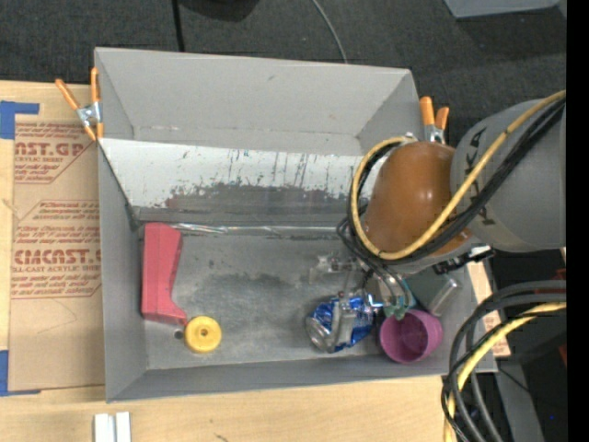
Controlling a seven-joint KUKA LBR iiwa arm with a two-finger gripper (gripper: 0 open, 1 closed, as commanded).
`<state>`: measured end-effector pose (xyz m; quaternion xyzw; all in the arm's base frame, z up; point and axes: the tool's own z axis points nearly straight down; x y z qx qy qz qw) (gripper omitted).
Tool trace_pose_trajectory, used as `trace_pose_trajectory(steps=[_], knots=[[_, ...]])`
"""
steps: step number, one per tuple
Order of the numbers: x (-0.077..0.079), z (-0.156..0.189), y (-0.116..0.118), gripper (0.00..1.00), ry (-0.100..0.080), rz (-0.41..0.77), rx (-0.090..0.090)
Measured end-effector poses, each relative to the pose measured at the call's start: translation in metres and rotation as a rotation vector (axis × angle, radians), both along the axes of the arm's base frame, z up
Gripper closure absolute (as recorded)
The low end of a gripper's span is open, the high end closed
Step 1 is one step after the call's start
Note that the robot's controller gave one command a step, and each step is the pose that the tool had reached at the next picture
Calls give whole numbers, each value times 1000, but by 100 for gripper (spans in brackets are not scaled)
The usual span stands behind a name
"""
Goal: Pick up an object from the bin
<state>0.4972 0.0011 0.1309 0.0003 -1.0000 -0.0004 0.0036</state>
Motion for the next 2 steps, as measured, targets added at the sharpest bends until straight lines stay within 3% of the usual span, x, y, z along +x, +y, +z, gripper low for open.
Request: trace_pose_trajectory(steps=[1,2], knots=[[2,4,0,0,-7,0,0],[6,-45,-65,100,-7,-120,0]])
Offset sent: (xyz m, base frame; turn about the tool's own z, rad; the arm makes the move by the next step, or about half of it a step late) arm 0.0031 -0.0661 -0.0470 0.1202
